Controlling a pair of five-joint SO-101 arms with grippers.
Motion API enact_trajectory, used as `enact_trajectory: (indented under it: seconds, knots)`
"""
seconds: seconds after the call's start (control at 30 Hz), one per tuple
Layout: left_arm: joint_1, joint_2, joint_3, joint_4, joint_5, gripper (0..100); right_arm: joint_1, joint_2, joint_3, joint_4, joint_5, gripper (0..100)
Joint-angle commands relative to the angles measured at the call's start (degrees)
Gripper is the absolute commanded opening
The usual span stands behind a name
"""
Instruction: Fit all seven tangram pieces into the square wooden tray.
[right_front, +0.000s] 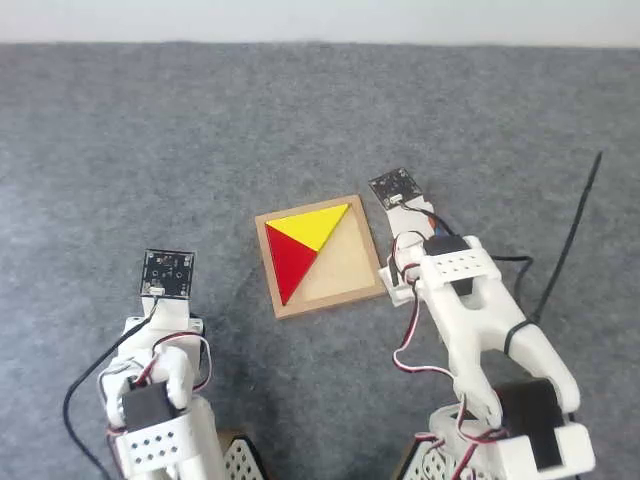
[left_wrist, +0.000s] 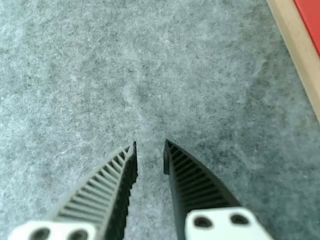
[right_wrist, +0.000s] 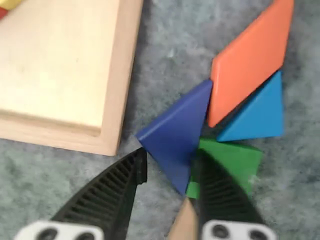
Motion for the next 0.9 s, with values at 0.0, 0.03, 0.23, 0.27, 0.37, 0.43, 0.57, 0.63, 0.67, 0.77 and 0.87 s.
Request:
enact_trajectory:
  seconds: [0.0,0.03,0.23,0.27,0.37,0.43,0.57,0.63,0.67,0.77,0.87]
  knots:
    - [-0.4,-0.7,-0.4,0.4,-0.5,9,0.8,-0.5,-3.0,-0.7,0.9,7.1]
    - [-0.4,-0.7,-0.4,0.4,-0.5,9,0.9,-0.6,-3.0,-0.7,0.9,8.2]
    - [-0.4,-0.7,-0.4,0.4,-0.5,9,3.7,-0.6,-4.0,-0.7,0.4,10.4]
    - [-0.4,-0.7,-0.4,0.4,-0.5,9,4.1,-0.6,-4.2,-0.7,0.4,10.4]
    - [-0.4,-0.7,-0.4,0.4,-0.5,9,3.2,-0.7,-4.2,-0.3,0.4,10.8]
    - [-0.4,-0.7,-0.4,0.4,-0.5,9,2.5,-0.7,-4.3,-0.4,0.4,10.9]
    - [-0.4,-0.7,-0.4,0.4,-0.5,9,2.9,-0.7,-4.6,-0.7,-1.8,10.9]
    - [-0.4,-0.7,-0.4,0.4,-0.5,9,2.9,-0.7,-5.1,-0.5,-1.9,10.9]
    - [-0.4,-0.7,-0.4,0.4,-0.5,9,2.9,-0.7,-5.3,-0.3,-1.9,10.9]
    - [-0.4,-0.7,-0.4,0.4,-0.5,9,1.2,-0.7,-5.3,0.1,-1.6,11.2]
    - [-0.4,-0.7,-0.4,0.4,-0.5,9,-3.2,-0.7,-5.3,2.3,0.4,17.2]
